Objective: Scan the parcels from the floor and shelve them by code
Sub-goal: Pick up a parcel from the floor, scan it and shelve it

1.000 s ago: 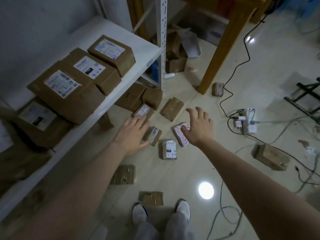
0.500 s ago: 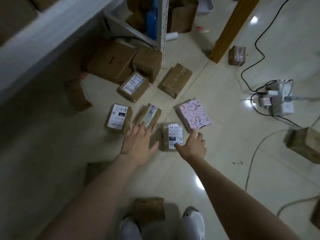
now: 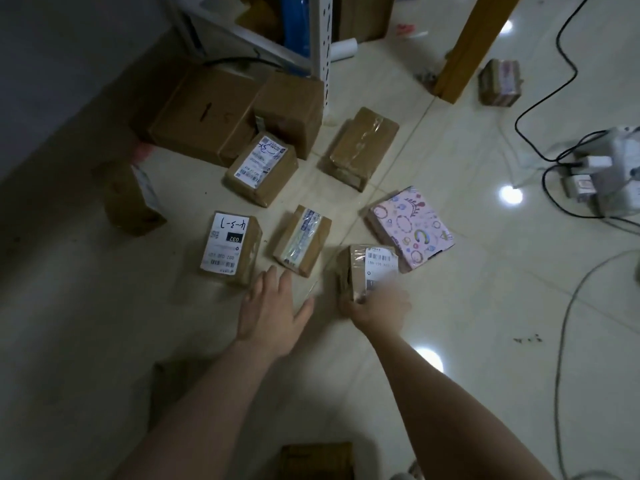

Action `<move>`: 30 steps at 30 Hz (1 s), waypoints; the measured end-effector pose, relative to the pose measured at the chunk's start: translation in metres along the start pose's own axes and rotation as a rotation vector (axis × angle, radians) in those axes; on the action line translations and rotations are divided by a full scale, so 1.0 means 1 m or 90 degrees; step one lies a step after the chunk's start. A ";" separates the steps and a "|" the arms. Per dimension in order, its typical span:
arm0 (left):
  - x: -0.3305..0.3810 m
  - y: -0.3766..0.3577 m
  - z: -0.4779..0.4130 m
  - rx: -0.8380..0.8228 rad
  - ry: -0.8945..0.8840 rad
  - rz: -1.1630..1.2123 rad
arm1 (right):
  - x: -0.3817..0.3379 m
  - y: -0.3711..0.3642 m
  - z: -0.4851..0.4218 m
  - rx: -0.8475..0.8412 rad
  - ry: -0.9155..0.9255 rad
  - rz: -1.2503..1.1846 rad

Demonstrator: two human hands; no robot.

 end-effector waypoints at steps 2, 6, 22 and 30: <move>0.010 0.029 0.017 0.000 0.025 0.050 | -0.008 0.036 0.020 -0.010 0.030 -0.060; 0.051 0.118 0.045 -0.006 0.056 0.220 | -0.041 0.133 0.076 0.012 0.093 -0.143; 0.217 0.471 0.351 0.020 0.091 0.932 | -0.139 0.565 0.444 0.066 0.298 -0.496; 0.225 0.533 0.452 0.026 0.073 1.070 | -0.122 0.663 0.531 0.059 0.278 -0.762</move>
Point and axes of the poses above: each hand's wrist, its own z-axis away from the middle knuckle, its own y-axis out of the back of the hand, x = y × z, the point moved 4 cm from there along -z, towards the middle knuckle, and after that the axes turned 3 degrees about z, right-handed, at the moved point
